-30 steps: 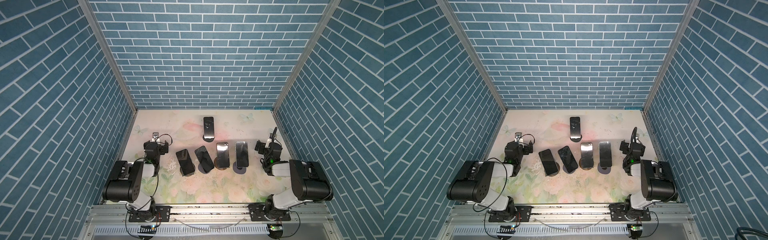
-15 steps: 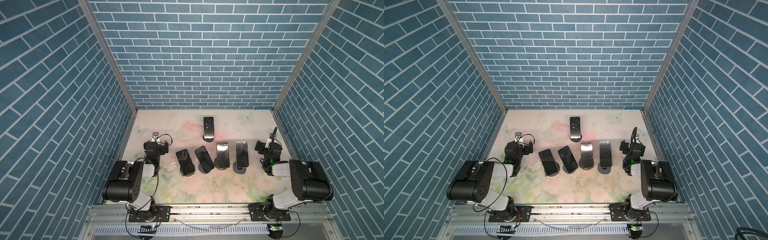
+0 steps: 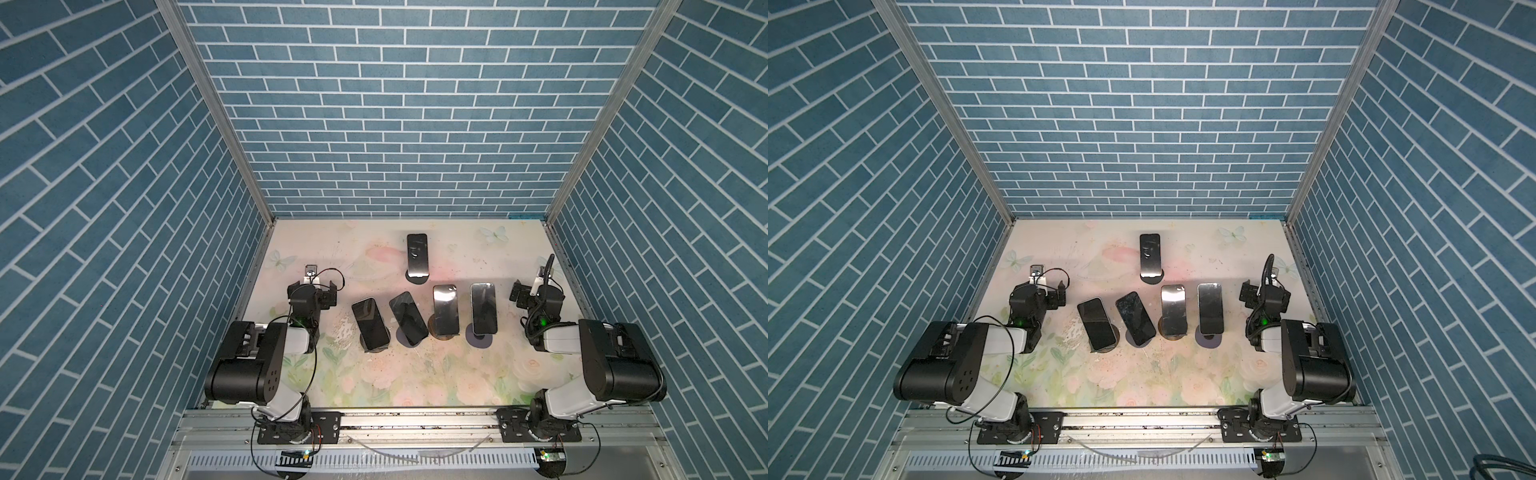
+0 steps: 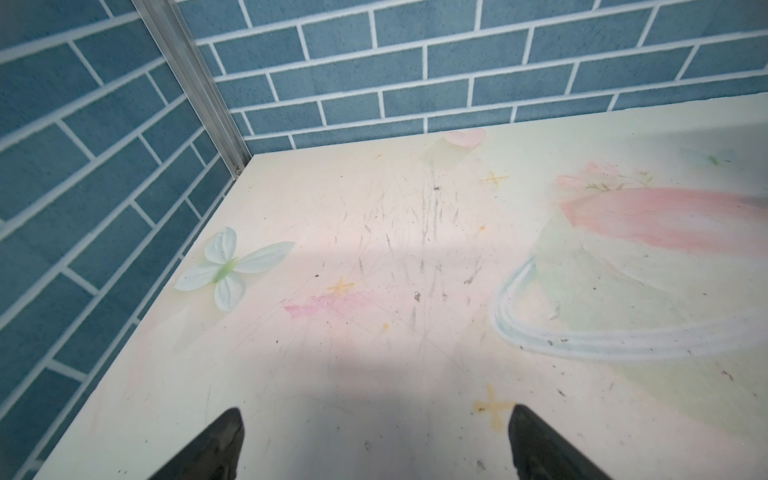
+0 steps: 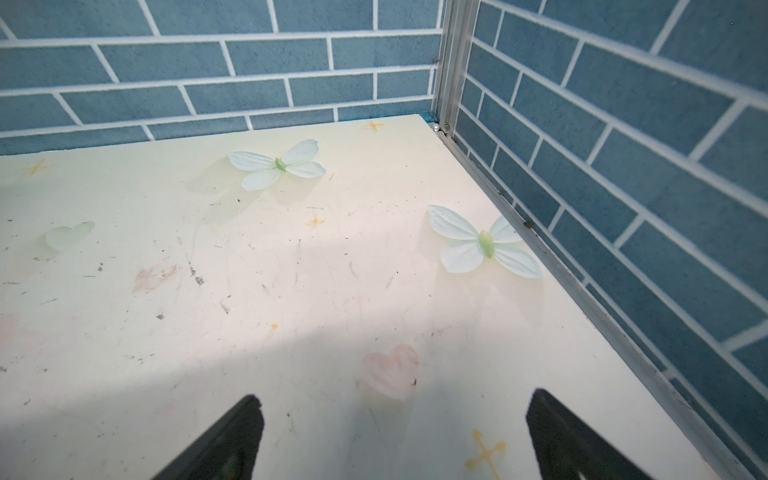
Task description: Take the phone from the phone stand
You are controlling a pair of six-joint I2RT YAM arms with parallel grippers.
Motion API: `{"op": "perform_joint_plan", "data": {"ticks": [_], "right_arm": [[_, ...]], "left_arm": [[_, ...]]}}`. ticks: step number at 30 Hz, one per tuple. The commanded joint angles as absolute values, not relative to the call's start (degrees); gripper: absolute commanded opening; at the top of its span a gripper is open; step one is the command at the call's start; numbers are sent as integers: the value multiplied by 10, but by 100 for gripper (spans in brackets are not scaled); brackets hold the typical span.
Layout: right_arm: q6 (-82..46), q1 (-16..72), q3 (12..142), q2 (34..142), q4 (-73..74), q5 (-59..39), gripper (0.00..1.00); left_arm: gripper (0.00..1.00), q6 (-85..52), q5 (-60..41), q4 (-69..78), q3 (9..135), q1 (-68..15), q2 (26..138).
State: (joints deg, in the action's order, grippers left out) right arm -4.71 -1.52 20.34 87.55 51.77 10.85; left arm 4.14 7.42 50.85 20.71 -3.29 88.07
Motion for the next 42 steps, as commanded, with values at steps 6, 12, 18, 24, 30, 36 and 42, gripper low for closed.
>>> {"op": "perform_joint_plan", "data": {"ticks": [6, 12, 18, 24, 30, 36, 42], "right_arm": [[-48, -15, 212, 882, 521, 106, 99], [-50, -13, 242, 830, 422, 123, 99], [-75, -4, 302, 726, 231, 177, 98], [-169, 1, 383, 647, 11, 168, 99], [-213, 23, 464, 603, -176, 122, 98], [-236, 59, 512, 573, -307, 83, 94], [-241, 105, 547, 570, -402, 48, 93]], "left_arm": [[100, 47, 68, 507, 218, -30, 878], [100, 52, 58, 511, 210, -30, 866], [100, 36, 106, 365, 247, -35, 771], [100, -41, 231, 180, 308, -47, 677], [100, -150, 224, -16, 368, -48, 605], [100, -248, 145, -157, 398, -50, 563], [100, -267, 90, -261, 445, -81, 530]]}}
